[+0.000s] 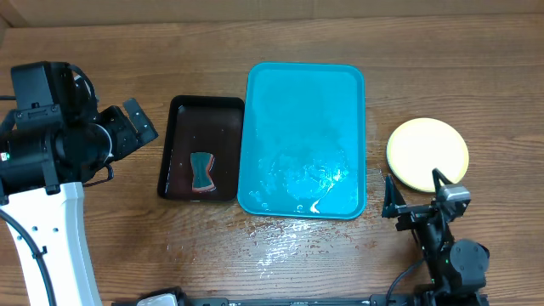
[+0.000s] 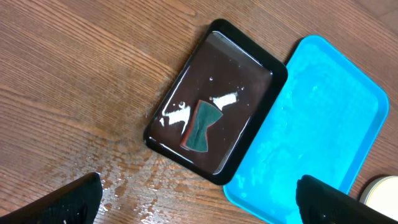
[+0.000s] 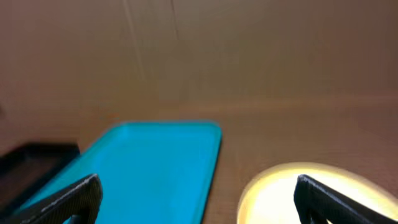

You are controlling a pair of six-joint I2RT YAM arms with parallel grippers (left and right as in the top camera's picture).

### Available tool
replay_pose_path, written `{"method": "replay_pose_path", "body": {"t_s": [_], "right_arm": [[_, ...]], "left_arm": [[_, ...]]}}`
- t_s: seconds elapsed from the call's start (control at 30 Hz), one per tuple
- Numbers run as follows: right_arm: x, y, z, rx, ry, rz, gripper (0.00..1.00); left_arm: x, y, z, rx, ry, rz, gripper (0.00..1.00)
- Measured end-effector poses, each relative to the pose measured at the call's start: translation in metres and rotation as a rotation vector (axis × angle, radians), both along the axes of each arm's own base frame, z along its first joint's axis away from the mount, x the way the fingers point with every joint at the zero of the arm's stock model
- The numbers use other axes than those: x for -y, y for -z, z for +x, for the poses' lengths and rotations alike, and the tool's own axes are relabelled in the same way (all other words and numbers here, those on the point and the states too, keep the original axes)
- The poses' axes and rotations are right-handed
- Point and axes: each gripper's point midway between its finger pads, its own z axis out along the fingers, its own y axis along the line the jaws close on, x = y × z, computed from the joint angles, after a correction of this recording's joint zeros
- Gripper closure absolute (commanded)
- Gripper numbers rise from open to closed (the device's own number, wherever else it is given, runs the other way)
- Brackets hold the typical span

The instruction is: Clean dirty plates on tray and stack at the side

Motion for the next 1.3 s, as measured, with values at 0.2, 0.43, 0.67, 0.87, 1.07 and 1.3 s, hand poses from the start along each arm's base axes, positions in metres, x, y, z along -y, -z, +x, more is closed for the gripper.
{"method": "replay_pose_path", "body": {"t_s": [0.2,0.43,0.67,0.87,1.07,1.3], "right_arm": [[0.0004,0.006,0.0013,-0.003,0.003,-0.001,0.0],[0.0004,0.006,0.0013,-0.003,0.003,-0.001,0.0],[0.0005,0.0061,0.0013,-0.004,0.003,-0.001,0.0],[0.0005,0.0061,0.0013,-0.004,0.003,-0.001,0.0],[0.0004,0.0063,0.0013,-0.004,0.003,-0.001,0.0],[0.0005,0.006,0.0013,-0.003,0.003,-0.001,0.0]], "left_arm": [[-0.0001,0.0,0.0001,0.0,0.0,0.0,0.0],[-0.0001,0.0,0.0,0.0,0.0,0.0,0.0],[-0.0001,0.0,0.0001,0.0,0.0,0.0,0.0],[0.0,0.0,0.0001,0.0,0.0,0.0,0.0],[0.0001,0.0,0.0,0.0,0.0,0.0,0.0],[0.0097,-0.0001,0.001,0.0,0.035,0.007,0.0]]}}
